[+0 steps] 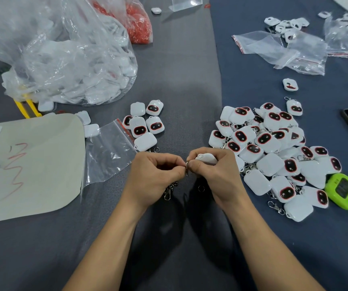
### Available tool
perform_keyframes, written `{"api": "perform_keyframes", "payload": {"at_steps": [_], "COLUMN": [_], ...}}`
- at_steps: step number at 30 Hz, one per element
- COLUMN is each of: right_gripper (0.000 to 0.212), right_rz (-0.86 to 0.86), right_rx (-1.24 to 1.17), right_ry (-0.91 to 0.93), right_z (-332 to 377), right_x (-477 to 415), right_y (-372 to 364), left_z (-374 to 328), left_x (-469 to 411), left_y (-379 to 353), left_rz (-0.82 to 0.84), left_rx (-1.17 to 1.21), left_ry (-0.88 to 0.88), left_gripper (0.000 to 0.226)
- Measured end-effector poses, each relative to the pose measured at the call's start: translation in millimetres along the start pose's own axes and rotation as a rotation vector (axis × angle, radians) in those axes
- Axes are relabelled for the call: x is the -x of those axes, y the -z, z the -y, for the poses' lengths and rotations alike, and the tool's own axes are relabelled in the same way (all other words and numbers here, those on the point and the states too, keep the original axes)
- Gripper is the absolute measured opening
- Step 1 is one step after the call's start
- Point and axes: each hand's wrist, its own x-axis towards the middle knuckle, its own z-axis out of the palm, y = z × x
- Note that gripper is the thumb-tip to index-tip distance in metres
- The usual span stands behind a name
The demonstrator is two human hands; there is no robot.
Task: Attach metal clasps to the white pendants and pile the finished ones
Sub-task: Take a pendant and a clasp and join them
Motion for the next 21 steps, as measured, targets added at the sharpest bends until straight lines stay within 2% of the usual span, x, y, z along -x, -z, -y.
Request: {"api": "perform_keyframes", "payload": {"at_steps": [9,12,14,17,19,21], "right_gripper": [0.018,0.017,0.013,0.019,0.016,0.010], "right_rz": [0.085,0.065,-0.001,-0.079,-0.078,-0.045], "right_rx": [-0.033,0.019,0.065,0.093,0.154,0.329], "right_ry": [0.019,-0.022,-0.110,-0.195,-0.177,-0.132], "right_z": [2.9,4.2,4.9,7.2,9.5,9.4], "right_x": [2.5,2.3,1.1,-0.9,-1.9,-3.3], "right_y": [-1.5,-1.8,-0.9,5.7,12.2,19.9], "left_z": [-3.6,-5.7,-6.2,-8.1,-6.1,-1.2], "left_x": [0.2,1.7,0.1,-6.5,-10.7,-11.7], "left_y": [0.0,-3.7,-3.8,0.9,-0.2,-7.3], "left_rz": [0.054,-0.041,-0.192,-0.308,-0.261,-0.142], "left_rx": [0.016,-0.032,-0.196,-0.719,-0.955,-1.027], "left_ry": [-0.016,-0.052,-0.133,-0.363,-0.503,-0.546], "left_gripper": [0.013,0.009,0.008,0.013,0.013,0.013]}}
